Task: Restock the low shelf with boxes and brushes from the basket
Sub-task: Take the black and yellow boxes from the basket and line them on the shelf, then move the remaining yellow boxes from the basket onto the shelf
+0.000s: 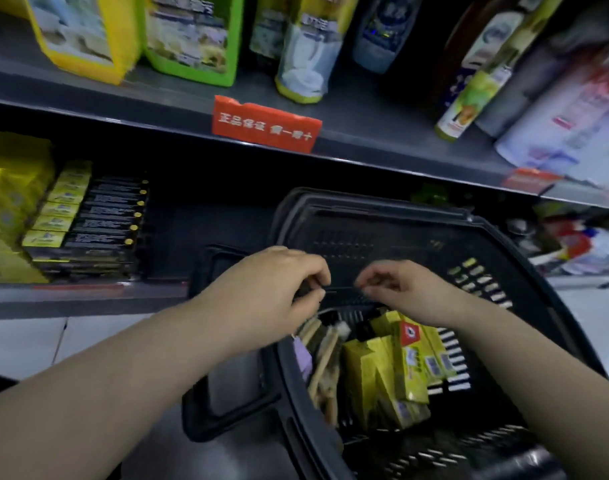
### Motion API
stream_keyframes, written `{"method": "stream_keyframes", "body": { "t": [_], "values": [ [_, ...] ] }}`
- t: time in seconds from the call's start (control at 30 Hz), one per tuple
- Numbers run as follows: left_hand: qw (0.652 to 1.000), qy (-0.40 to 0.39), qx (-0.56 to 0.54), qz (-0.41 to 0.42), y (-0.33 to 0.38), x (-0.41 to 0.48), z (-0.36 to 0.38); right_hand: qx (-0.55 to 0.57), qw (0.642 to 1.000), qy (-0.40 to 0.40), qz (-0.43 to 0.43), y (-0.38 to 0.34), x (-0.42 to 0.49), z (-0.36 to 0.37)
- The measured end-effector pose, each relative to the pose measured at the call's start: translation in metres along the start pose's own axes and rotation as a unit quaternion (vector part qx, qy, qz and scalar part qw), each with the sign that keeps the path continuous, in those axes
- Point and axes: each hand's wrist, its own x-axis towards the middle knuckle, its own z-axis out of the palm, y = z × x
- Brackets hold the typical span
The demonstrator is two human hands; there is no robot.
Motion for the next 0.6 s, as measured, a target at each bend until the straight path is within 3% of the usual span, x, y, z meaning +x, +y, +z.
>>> {"method": "stream_keyframes", "body": {
  "t": [0.07, 0.17, 0.27, 0.37, 0.5, 0.6],
  "values": [
    [0.999, -0.031, 0.003, 0.022, 0.015, 0.008, 0.015, -0.001, 0.998, -0.036, 0.056, 0.038, -0.01, 0.008],
    [0.997, -0.07, -0.001, 0.031, 0.033, 0.02, 0.035, -0.096, 0.984, -0.078, 0.13, 0.092, -0.016, 0.021],
    [0.995, -0.101, -0.001, 0.025, 0.044, 0.03, 0.053, -0.177, 0.948, -0.122, 0.234, 0.129, -0.019, 0.039],
    [0.992, -0.123, -0.006, 0.009, 0.049, 0.036, 0.066, -0.19, 0.915, -0.154, 0.321, 0.15, -0.017, 0.061],
    [0.991, -0.129, -0.013, -0.018, 0.05, 0.042, 0.075, -0.163, 0.905, -0.129, 0.37, 0.161, -0.012, 0.08],
    [0.99, -0.126, -0.034, -0.046, 0.048, 0.046, 0.077, -0.128, 0.916, -0.141, 0.352, 0.161, -0.01, 0.076]
  ]
}}
